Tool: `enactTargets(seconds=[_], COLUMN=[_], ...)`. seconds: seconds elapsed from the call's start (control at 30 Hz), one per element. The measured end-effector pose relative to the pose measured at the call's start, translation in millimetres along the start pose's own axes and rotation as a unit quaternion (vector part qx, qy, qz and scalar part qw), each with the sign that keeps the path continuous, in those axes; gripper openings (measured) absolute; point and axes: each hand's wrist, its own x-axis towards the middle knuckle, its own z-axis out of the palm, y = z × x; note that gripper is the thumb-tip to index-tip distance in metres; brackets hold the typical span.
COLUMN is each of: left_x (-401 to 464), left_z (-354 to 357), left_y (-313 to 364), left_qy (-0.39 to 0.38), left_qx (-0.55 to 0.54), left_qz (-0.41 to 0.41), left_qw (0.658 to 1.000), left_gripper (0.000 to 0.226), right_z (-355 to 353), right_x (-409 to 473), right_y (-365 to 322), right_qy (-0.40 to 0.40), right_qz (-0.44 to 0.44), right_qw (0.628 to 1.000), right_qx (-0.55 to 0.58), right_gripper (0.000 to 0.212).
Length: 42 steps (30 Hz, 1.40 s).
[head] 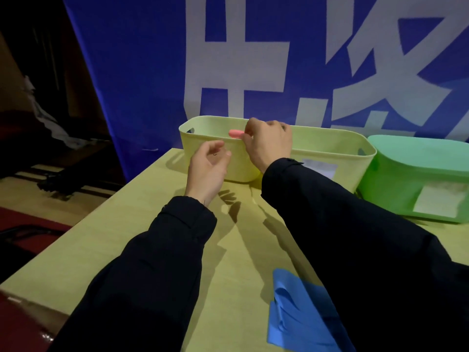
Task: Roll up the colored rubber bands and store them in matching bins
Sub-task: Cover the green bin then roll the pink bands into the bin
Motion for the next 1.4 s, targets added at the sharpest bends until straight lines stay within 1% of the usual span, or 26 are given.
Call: enactTargets(seconds=[0.2, 0.3, 0.33, 0.4, 0.5, 0.63, 0.77, 0.9, 1.03, 1.1, 1.17, 1.27, 1.33, 1.37, 1.4], left_x=[-13.9, -26.8, -30.6, -38.8, -52.9, -76.4, -104.7, -131.2, -157.6, -173.6, -192.5, -224.6, -245.3, -254.5, -262.3], left_z=[-0.3, 7.3, 11.2, 20.7, 38.7, 76.5, 130.6, 182.7, 235.1, 262.1, 289.3, 324.9, 342.7, 349.6, 354.9], left_y=[7.2, 20.8, 25.9, 36.5, 50.8, 67.2, 82.6, 88.7, 89.6, 90.4, 89.5, 87.6, 87.9, 88.5, 88.7], left_qy=[-0.007, -0.006, -0.007, -0.014, -0.031, -0.073, -0.129, -0.179, -0.24, -0.28, -0.318, -0.366, -0.397, -0.411, -0.421], left_qx=[0.002, -0.003, -0.006, -0.006, 0.0, 0.019, 0.033, 0.035, 0.044, 0.054, 0.063, 0.069, 0.072, 0.072, 0.073], left_qz=[-0.021, -0.029, -0.031, -0.03, -0.019, 0.01, 0.043, 0.057, 0.072, 0.078, 0.084, 0.1, 0.108, 0.112, 0.115], left_qw=[1.0, 1.0, 0.999, 0.999, 0.999, 0.997, 0.99, 0.982, 0.967, 0.955, 0.942, 0.923, 0.909, 0.902, 0.897], left_gripper=[0.017, 0.012, 0.011, 0.009, 0.009, 0.01, 0.016, 0.016, 0.015, 0.014, 0.014, 0.012, 0.006, 0.003, 0.005], right_z=[-20.2, -36.5, -41.9, -54.3, -76.0, -111.9, -150.0, -183.1, -216.9, -230.8, -244.3, -269.5, -292.0, -303.0, -312.6], right_x=[-20.5, -38.1, -44.2, -56.0, -68.1, -85.4, -110.7, -137.3, -164.8, -180.5, -197.8, -224.9, -245.8, -256.8, -267.7], right_y=[2.9, 8.9, 11.5, 18.4, 36.2, 70.8, 122.9, 171.6, 219.1, 244.1, 271.7, 315.8, 341.6, 353.1, 362.1], right_qy=[-0.018, -0.092, -0.115, -0.134, -0.133, -0.128, -0.135, -0.134, -0.14, -0.157, -0.173, -0.166, -0.172, -0.184, -0.197], right_qz=[-0.066, -0.081, -0.081, -0.072, -0.053, -0.023, 0.014, 0.048, 0.086, 0.115, 0.166, 0.231, 0.28, 0.308, 0.334], right_qw=[0.997, 0.987, 0.982, 0.979, 0.98, 0.983, 0.986, 0.987, 0.986, 0.981, 0.971, 0.955, 0.931, 0.914, 0.897], right_qx=[0.045, 0.107, 0.122, 0.133, 0.138, 0.128, 0.096, 0.077, 0.041, 0.022, -0.016, -0.079, -0.158, -0.192, -0.211], right_gripper=[0.024, 0.023, 0.023, 0.024, 0.022, 0.022, 0.023, 0.028, 0.02, 0.018, 0.02, 0.034, 0.043, 0.042, 0.039])
